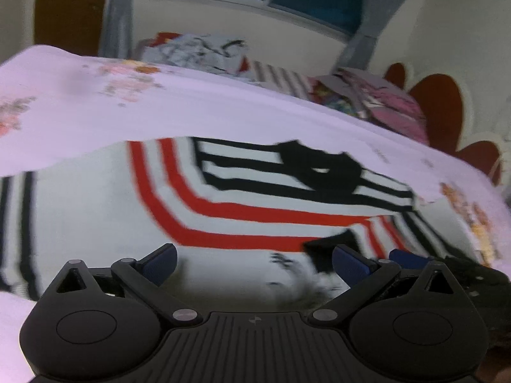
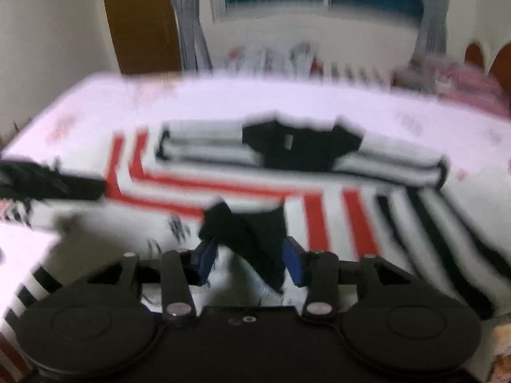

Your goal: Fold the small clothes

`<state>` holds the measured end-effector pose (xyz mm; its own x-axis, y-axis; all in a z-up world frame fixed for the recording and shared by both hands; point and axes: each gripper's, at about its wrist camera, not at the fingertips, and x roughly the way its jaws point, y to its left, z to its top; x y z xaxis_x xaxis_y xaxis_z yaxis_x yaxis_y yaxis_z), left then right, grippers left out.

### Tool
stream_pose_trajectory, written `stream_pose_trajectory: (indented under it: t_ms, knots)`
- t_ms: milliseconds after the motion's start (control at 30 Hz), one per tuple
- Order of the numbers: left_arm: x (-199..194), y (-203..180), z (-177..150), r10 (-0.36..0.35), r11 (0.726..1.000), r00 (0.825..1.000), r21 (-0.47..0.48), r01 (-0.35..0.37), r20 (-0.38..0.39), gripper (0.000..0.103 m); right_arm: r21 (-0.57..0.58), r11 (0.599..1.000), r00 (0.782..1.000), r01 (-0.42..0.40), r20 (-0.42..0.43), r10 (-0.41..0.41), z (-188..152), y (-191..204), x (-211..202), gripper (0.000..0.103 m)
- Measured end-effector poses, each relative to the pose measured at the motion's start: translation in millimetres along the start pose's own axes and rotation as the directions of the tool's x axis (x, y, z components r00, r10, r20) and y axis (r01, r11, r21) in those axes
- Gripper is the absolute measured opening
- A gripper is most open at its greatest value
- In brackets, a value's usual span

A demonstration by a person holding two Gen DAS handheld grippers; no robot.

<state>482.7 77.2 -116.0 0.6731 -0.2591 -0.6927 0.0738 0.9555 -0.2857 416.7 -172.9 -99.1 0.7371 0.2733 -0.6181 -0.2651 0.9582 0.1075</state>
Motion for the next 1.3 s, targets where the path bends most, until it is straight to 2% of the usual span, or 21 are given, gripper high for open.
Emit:
stream_pose_trajectory:
  t_ms: [100,133,167,200,300,467,600,633,667,733,833,900,967,1033,1167,1267,1300]
  knots:
    - [18,-16,-3,-0.081,0.997,0.996,-0.011,0.080,-0.027,0.102,0.093,0.995,0.995,0.046,0.088,-0.054,4,-25,-31,0.039]
    - [26,-23,-5,-0.106,0.994,0.993,-0.012,0.105,-0.043,0.091,0.118,0.990,0.990,0.077,0.107,-0.090,5,-37,-42,0.039]
    - [34,-29,-7,-0.117,0.993,0.991,-0.016,0.117,-0.064,0.065,0.134,0.985,0.985,0.109,0.118,-0.125,6,-47,-50,0.039]
    - [44,-34,-8,-0.121,0.993,0.988,-0.023,0.120,-0.095,0.058,0.152,0.977,0.977,0.148,0.129,-0.168,6,-59,-60,0.039]
    - [69,-43,-14,-0.125,0.991,0.982,-0.070,0.116,-0.144,0.057,0.220,0.947,0.952,0.232,0.146,-0.268,5,-95,-82,0.038]
    - [85,-55,-12,-0.150,0.980,0.980,-0.151,0.130,-0.128,0.058,0.337,0.879,0.915,0.336,0.105,-0.390,-12,-152,-110,0.038]
    - [95,-67,-13,-0.120,0.990,0.983,-0.093,0.108,-0.138,0.057,0.427,0.834,0.908,0.350,0.063,-0.414,-32,-180,-120,0.038]
    - [97,-70,-13,-0.109,0.993,0.984,-0.068,0.100,-0.140,0.042,0.437,0.829,0.910,0.349,0.055,-0.412,-35,-182,-120,0.038]
    - [96,-72,-10,-0.098,0.995,0.985,-0.043,0.092,-0.139,0.005,0.443,0.826,0.911,0.348,0.046,-0.409,-38,-184,-119,0.038]
    - [91,-72,-4,-0.108,0.994,0.986,-0.024,0.106,-0.125,0.006,0.441,0.828,0.916,0.346,0.033,-0.400,-40,-184,-116,0.038]
    - [63,-69,8,-0.051,0.997,0.999,0.058,0.051,-0.004,0.006,0.436,0.836,0.925,0.334,0.021,-0.380,-41,-183,-112,0.038]
    - [46,-61,15,-0.016,0.995,0.998,0.096,0.010,0.059,0.006,0.429,0.843,0.930,0.324,0.016,-0.366,-40,-182,-109,0.038]
    - [43,-50,18,0.021,0.993,0.998,0.111,-0.028,0.059,0.006,0.413,0.858,0.940,0.307,0.009,-0.341,-39,-180,-104,0.038]
    - [51,-42,14,0.048,0.992,0.999,0.117,-0.050,0.021,0.006,0.398,0.868,0.946,0.298,0.000,-0.325,-38,-177,-99,0.038]
    - [62,-37,1,0.059,0.992,0.998,0.111,-0.055,-0.030,0.006,0.364,0.896,0.966,0.254,-0.045,-0.255,-41,-174,-79,0.039]
    - [66,-37,-9,0.079,0.991,0.996,0.107,-0.074,-0.039,0.006,0.306,0.915,0.963,0.264,-0.139,-0.232,-45,-172,-58,0.037]
    - [65,-36,-9,0.078,0.992,0.996,0.104,-0.074,-0.035,0.009,0.298,0.919,0.964,0.259,-0.131,-0.229,-44,-172,-57,0.037]
